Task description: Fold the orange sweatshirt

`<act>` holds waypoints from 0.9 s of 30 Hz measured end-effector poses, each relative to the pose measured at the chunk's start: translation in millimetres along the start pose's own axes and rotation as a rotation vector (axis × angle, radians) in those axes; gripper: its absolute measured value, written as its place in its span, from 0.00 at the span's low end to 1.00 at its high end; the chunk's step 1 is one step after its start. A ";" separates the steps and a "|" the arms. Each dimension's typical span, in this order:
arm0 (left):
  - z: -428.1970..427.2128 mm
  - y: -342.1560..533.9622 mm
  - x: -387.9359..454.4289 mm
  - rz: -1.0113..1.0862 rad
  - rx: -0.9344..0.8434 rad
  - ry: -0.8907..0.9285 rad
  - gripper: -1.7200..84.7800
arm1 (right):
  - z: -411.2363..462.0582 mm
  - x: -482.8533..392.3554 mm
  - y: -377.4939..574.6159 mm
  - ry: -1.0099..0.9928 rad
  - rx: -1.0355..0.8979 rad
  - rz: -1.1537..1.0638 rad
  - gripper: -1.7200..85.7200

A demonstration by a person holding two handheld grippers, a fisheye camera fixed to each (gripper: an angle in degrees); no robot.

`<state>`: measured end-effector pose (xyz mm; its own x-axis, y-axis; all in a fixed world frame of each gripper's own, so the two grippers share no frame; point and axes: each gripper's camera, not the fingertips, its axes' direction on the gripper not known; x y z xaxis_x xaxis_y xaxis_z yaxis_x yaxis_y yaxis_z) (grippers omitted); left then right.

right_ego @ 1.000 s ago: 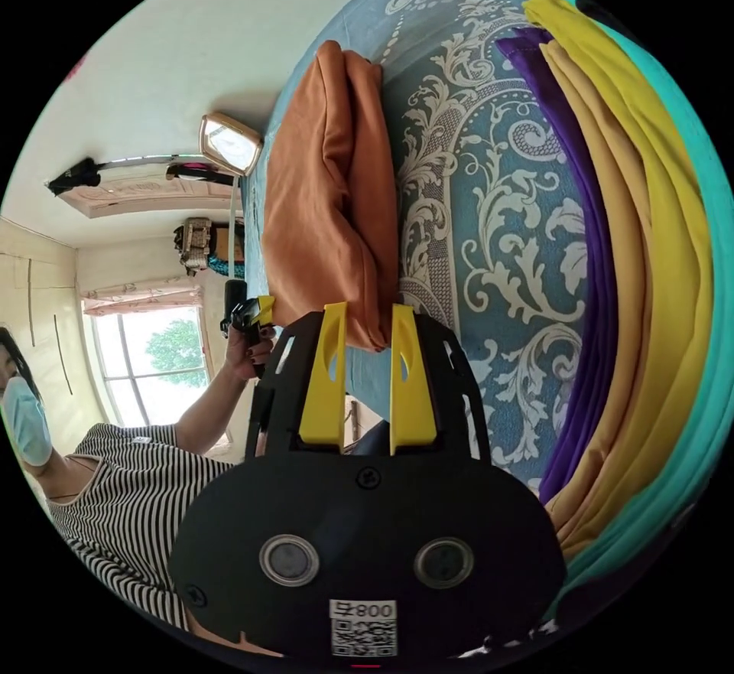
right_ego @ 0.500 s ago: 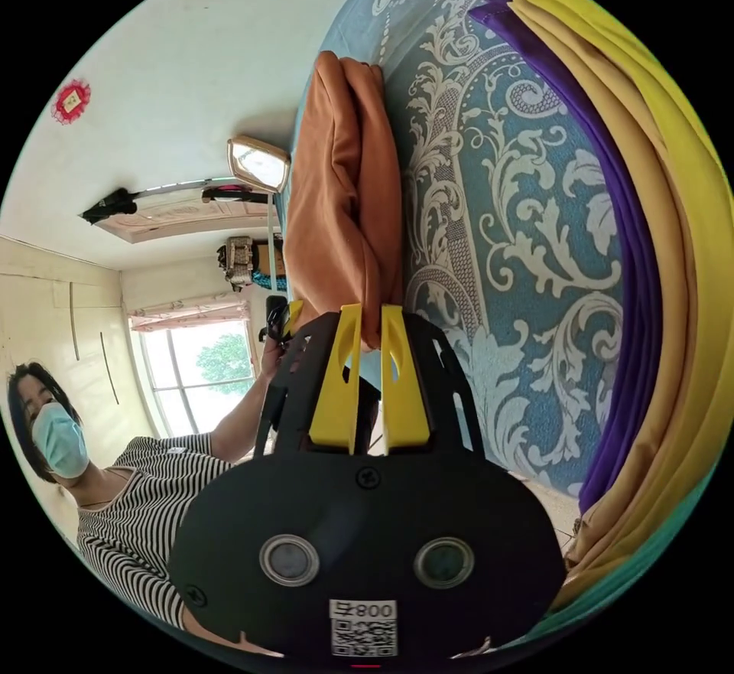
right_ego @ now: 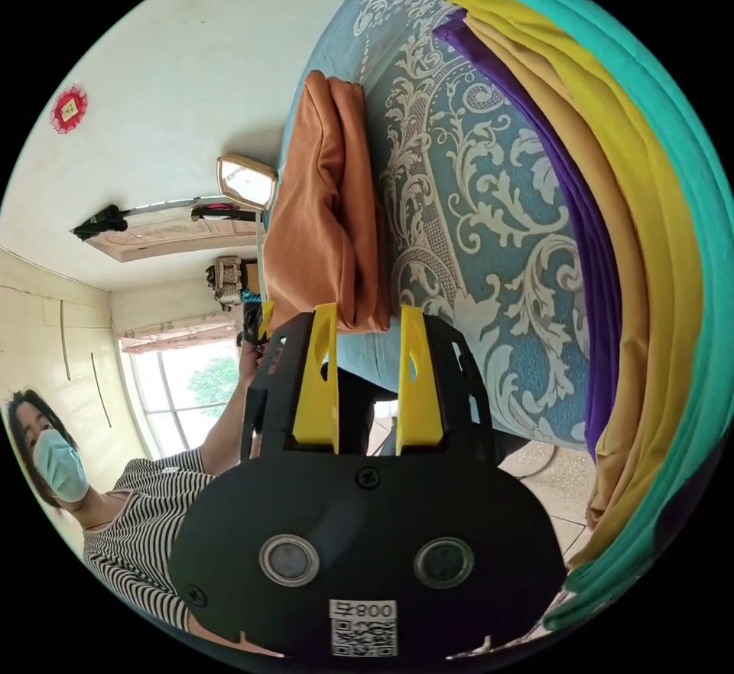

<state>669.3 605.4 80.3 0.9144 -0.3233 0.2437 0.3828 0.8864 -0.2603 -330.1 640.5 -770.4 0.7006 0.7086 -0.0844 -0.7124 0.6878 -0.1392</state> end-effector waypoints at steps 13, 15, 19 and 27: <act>17.0 -14.1 -28.1 -0.053 0.022 0.047 0.09 | 18.5 53.0 -7.7 -0.116 -0.047 0.025 0.08; 16.2 -13.7 -18.4 -0.022 0.027 0.046 0.09 | 8.2 49.7 -2.6 -0.152 -0.049 -0.006 0.07; 13.9 3.1 10.6 0.065 0.021 0.073 0.09 | -27.7 23.6 22.6 -0.210 -0.043 -0.125 0.06; 20.5 35.7 38.5 0.119 0.032 0.130 0.09 | -73.2 5.7 67.0 -0.313 -0.044 -0.245 0.05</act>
<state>715.4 631.4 99.5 0.9630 -0.2540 0.0897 0.2686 0.9302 -0.2500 -370.9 679.1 -852.4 0.7987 0.5427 0.2599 -0.5185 0.8399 -0.1602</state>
